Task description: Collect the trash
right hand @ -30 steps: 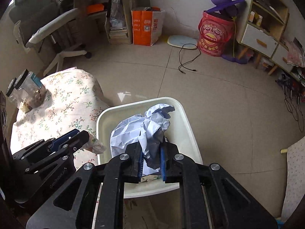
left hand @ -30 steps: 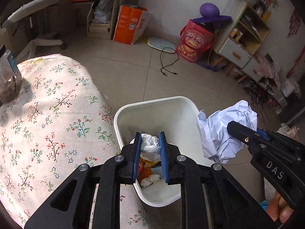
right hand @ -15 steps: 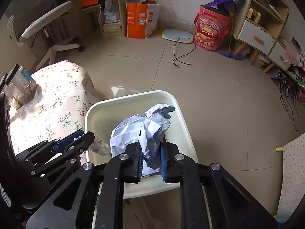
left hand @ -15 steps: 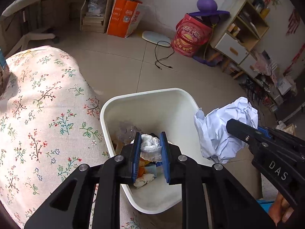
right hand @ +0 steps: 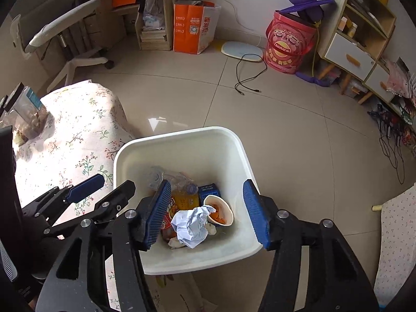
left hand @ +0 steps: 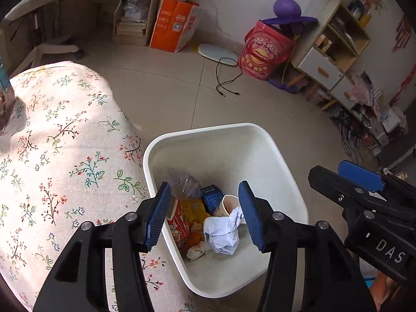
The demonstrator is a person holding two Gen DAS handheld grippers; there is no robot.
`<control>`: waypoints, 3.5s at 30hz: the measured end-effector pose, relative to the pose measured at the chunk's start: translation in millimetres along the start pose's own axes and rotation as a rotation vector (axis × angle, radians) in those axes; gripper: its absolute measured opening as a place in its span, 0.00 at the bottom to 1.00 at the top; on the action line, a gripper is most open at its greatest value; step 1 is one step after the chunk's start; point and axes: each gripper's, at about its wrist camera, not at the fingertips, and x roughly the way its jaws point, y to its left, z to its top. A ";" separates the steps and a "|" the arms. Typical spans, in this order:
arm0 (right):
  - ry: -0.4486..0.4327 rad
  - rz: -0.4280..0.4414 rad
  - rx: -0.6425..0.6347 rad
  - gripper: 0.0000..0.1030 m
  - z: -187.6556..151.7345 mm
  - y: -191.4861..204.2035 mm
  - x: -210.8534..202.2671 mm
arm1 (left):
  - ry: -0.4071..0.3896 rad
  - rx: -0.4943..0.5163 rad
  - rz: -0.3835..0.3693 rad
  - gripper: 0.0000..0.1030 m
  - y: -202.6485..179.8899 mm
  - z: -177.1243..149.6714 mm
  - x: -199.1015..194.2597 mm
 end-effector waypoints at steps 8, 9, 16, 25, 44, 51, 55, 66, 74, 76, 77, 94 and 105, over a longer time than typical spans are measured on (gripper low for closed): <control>-0.001 -0.004 0.000 0.56 0.5 1.0 0.3 | -0.007 0.015 0.054 0.63 2.8 1.6 -4.5; -0.002 -0.006 -0.001 0.57 0.7 0.6 0.3 | -0.006 0.015 0.055 0.63 3.1 1.6 -5.1; -0.027 -0.013 0.003 0.62 1.9 -2.8 -11.7 | -0.021 0.040 0.087 0.69 2.3 2.2 -20.2; -0.107 0.000 0.007 0.71 -4.0 5.7 -46.5 | -0.056 0.084 0.134 0.84 10.4 6.7 -69.0; -0.262 0.108 0.013 0.81 -71.7 41.0 -137.0 | -0.158 0.059 0.255 0.87 39.1 -54.1 -189.4; -0.325 0.030 -0.009 0.91 -110.7 54.5 -167.9 | -0.187 0.068 0.258 0.88 29.1 -89.0 -222.7; -0.338 -0.002 -0.009 0.93 -133.2 53.1 -180.8 | -0.177 0.064 0.232 0.90 25.2 -103.9 -234.5; -0.322 0.062 -0.016 0.93 -172.9 65.3 -195.0 | -0.211 0.026 0.296 0.93 22.3 -143.6 -268.7; -0.330 0.097 -0.093 0.93 -183.0 87.0 -198.2 | -0.242 -0.002 0.367 0.93 39.3 -169.8 -279.9; -0.329 0.108 -0.094 0.93 -184.2 87.7 -199.0 | -0.232 -0.029 0.353 0.93 45.0 -170.3 -279.1; -0.329 0.111 -0.097 0.93 -184.8 88.4 -199.6 | -0.228 -0.035 0.353 0.93 46.8 -171.1 -279.9; -0.345 0.105 -0.149 0.93 -185.6 102.0 -200.1 | -0.262 -0.060 0.373 0.93 54.3 -169.5 -288.5; -0.336 0.106 -0.157 0.93 -184.2 104.3 -199.5 | -0.261 -0.049 0.382 0.93 54.6 -169.3 -286.9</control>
